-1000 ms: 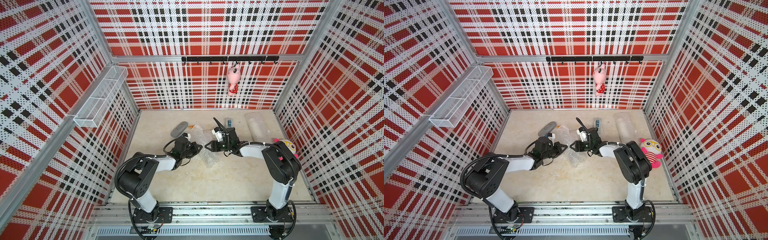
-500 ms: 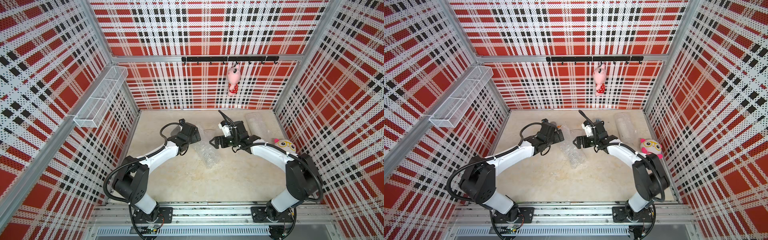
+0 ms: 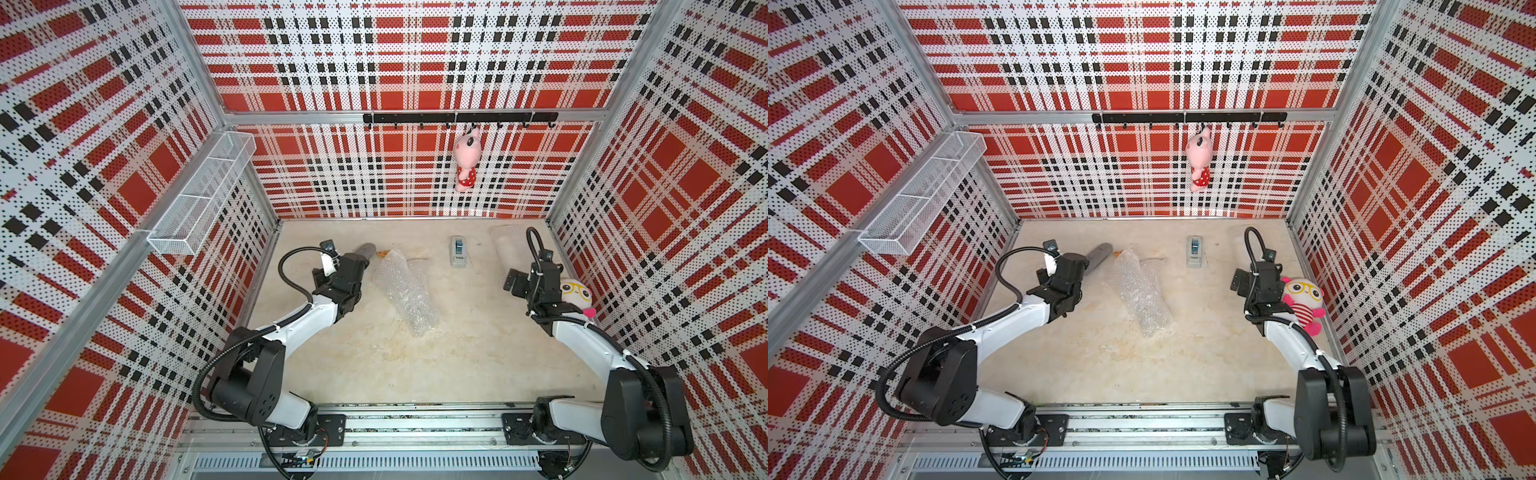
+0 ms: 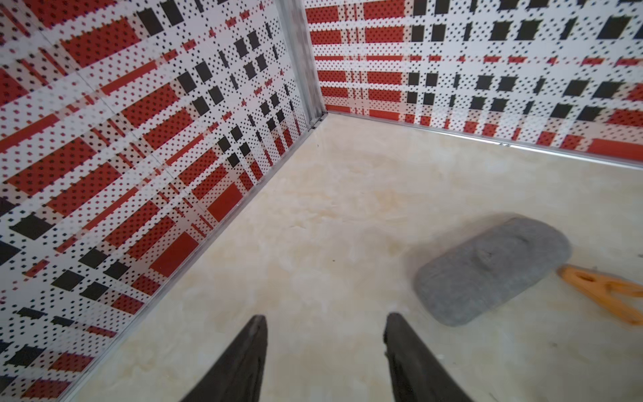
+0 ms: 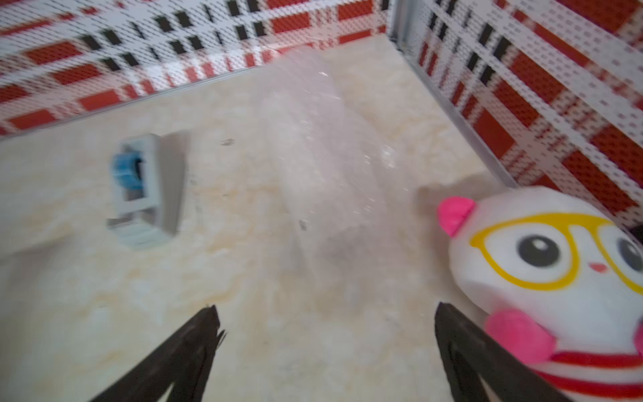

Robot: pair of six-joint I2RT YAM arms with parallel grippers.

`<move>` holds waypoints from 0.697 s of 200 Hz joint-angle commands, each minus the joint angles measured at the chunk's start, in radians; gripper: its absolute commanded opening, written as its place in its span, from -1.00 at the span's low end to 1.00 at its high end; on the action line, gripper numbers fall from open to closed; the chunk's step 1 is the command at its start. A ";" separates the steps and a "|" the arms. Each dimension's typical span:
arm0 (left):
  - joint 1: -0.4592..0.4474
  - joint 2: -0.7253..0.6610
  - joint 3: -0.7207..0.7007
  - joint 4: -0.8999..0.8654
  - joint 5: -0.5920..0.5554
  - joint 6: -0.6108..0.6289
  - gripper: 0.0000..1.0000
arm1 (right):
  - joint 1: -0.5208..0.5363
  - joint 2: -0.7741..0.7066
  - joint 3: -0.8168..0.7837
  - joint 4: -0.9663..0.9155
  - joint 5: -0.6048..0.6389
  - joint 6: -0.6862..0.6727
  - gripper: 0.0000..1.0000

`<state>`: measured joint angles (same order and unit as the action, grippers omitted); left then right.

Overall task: Wrap vases in bubble wrap
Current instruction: Reset both arms

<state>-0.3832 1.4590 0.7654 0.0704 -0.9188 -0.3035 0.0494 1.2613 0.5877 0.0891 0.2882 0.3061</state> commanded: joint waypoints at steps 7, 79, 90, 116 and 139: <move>0.030 -0.037 -0.283 0.644 0.106 0.292 0.86 | 0.003 0.053 -0.181 0.541 0.050 -0.158 1.00; 0.268 0.012 -0.480 1.071 0.496 0.317 0.96 | -0.004 0.304 -0.306 1.074 -0.140 -0.249 1.00; 0.293 0.072 -0.520 1.231 0.517 0.301 0.96 | -0.004 0.311 -0.307 1.096 -0.150 -0.255 1.00; 0.336 0.129 -0.587 1.416 0.548 0.256 0.97 | -0.003 0.311 -0.307 1.091 -0.149 -0.261 1.00; 0.322 0.125 -0.584 1.402 0.534 0.264 0.96 | 0.000 0.310 -0.309 1.091 -0.138 -0.262 1.00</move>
<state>-0.0547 1.5738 0.1806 1.3090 -0.4088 -0.0387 0.0494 1.5623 0.2901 1.1149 0.1558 0.0700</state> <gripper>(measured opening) 0.983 0.999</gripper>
